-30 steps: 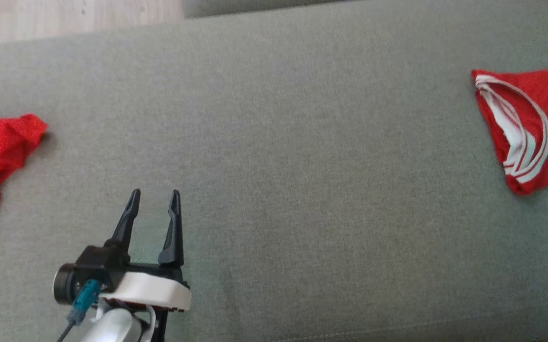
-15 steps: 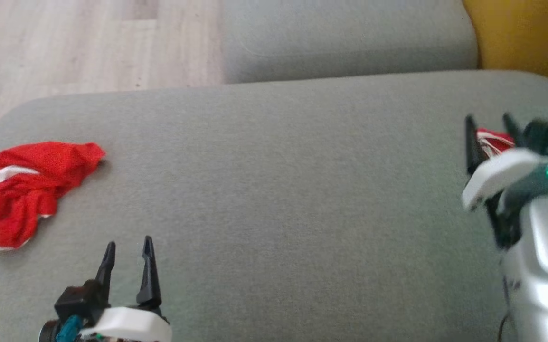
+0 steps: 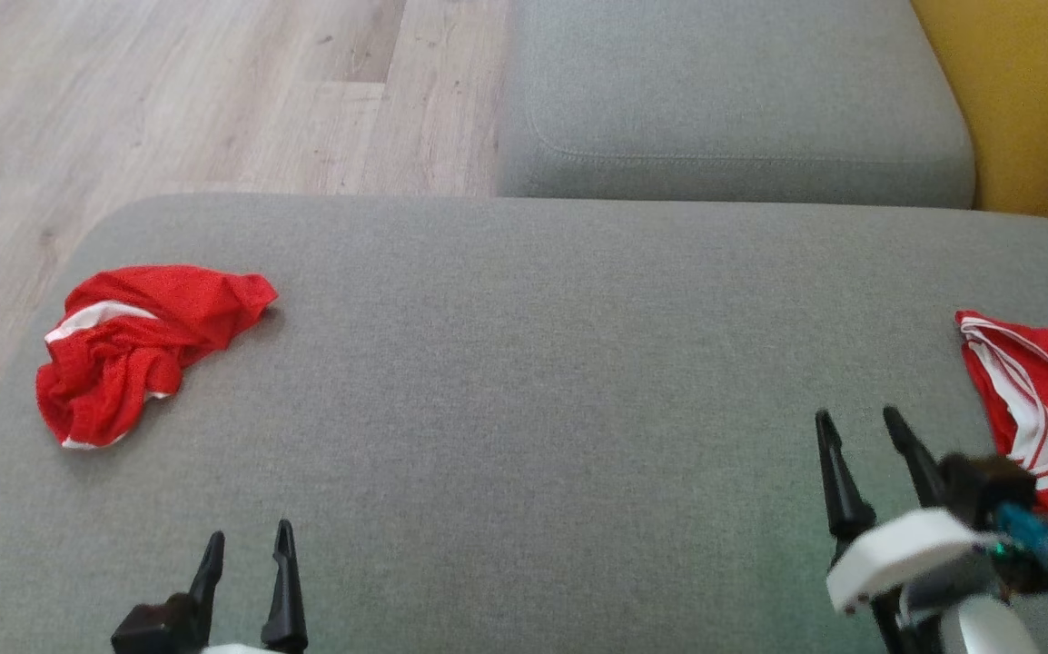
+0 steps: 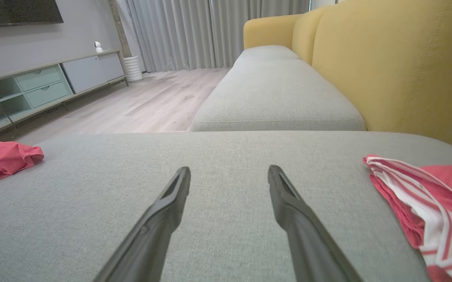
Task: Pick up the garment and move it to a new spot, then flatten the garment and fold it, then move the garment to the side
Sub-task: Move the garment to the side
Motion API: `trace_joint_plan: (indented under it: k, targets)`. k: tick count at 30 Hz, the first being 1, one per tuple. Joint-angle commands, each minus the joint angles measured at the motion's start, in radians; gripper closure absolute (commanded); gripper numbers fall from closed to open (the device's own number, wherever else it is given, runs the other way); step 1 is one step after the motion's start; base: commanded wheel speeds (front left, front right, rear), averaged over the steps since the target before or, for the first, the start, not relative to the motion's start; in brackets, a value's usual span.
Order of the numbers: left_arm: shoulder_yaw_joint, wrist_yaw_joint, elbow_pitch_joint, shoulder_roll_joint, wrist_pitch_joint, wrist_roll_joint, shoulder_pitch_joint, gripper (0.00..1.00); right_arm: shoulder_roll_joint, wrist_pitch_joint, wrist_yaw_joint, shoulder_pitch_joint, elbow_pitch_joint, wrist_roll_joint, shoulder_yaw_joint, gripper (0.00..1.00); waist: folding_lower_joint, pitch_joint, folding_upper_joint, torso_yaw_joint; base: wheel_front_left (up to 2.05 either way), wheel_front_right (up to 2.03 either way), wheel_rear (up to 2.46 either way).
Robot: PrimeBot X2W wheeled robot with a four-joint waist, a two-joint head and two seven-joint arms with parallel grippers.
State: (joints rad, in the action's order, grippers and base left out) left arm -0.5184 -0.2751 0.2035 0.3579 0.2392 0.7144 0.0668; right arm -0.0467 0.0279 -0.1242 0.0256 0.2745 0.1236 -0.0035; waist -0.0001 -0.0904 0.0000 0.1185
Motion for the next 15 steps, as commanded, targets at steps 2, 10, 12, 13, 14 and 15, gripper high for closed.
trace_joint_plan:
  k: [2, 10, 12, 13, 14, 15]
  targets:
    - [0.030, 0.005, -0.019, 0.010, 0.005, 0.003, -0.046, 0.00, -0.004, 0.024, -0.007, -0.006, -0.058, 0.020, 0.032, 0.00, 0.0001, -0.006, 0.0000, 0.003, 0.00, 0.00, 0.00]
    - [0.010, 0.018, -0.009, 0.005, -0.009, 0.006, -0.051, 0.00, -0.004, 0.057, -0.007, -0.094, -0.087, 0.055, 0.045, 0.00, 0.0001, -0.027, 0.0000, -0.010, 0.00, 0.00, 0.00]
    - [0.005, 0.019, -0.010, 0.004, -0.014, 0.006, -0.053, 0.00, -0.004, 0.062, -0.007, -0.105, -0.092, 0.041, 0.048, 0.00, 0.0001, -0.031, 0.0000, -0.015, 0.00, 0.00, 0.00]
    - [0.004, 0.019, -0.010, 0.004, -0.016, 0.006, -0.054, 0.00, -0.004, 0.063, -0.007, -0.110, -0.095, 0.043, 0.050, 0.00, 0.0001, -0.032, 0.0000, -0.017, 0.00, 0.00, 0.00]
    - [0.003, 0.018, -0.011, 0.004, -0.017, 0.007, -0.055, 0.00, -0.004, 0.063, -0.007, -0.114, -0.097, 0.045, 0.053, 0.00, 0.0001, -0.033, 0.0000, -0.019, 0.00, 0.00, 0.00]
    - [0.003, 0.018, -0.011, 0.004, -0.017, 0.007, -0.055, 0.00, -0.004, 0.062, -0.007, -0.118, -0.098, 0.044, 0.054, 0.00, 0.0001, -0.034, 0.0000, -0.021, 0.00, 0.00, 0.00]
